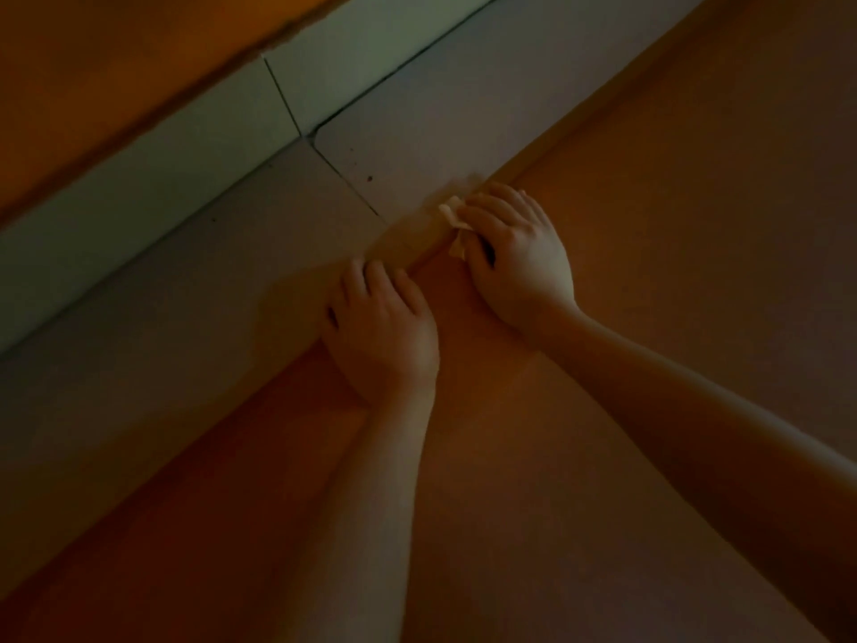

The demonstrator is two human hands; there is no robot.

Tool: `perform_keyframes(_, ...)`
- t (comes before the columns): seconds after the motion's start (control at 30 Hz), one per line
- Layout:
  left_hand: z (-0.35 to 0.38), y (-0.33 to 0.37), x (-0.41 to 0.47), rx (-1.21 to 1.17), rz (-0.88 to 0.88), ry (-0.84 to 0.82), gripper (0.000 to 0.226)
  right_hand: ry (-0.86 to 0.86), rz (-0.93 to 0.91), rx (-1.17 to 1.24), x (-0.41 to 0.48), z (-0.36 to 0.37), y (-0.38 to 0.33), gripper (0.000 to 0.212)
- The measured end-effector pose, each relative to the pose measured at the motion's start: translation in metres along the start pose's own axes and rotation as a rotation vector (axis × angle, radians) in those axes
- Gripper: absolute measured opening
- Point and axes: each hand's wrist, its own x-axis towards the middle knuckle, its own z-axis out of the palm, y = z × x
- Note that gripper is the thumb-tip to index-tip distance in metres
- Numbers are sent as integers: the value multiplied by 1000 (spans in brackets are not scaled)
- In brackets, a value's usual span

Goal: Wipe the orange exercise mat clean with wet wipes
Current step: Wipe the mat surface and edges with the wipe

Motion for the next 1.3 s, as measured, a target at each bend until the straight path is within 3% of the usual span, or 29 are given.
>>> perform_keyframes(0.3,1,-3,0,-7,25,15,49,-11,4,-12,-2,-1,-2,37)
perform_keyframes(0.5,1,-1,2,-14,40,32,57,-134,-164,-65,17,-12,25,46)
perform_keyframes(0.57,0,-2,2,-10,41,26,60,-151,-44,-122,36,-28,54,52)
perform_keyframes(0.63,0,-1,2,-11,33,24,60,-111,155,-153,49,-42,83,43)
perform_keyframes(0.73,0,-1,2,-14,32,22,63,-29,322,-50,44,-38,75,39)
perform_keyframes(0.87,-1,-2,-1,-17,23,22,63,-138,49,32,20,-25,45,43)
perform_keyframes(0.97,0,0,1,-21,24,31,67,-242,-155,-132,34,-42,74,54)
perform_keyframes(1.03,1,0,3,-28,32,37,68,-244,-80,-186,45,-50,87,50)
perform_keyframes(1.17,1,-1,2,-43,38,45,65,-123,199,-42,34,-35,54,42)
perform_keyframes(1.3,1,0,1,-49,38,44,60,-126,16,31,0,-26,32,42)
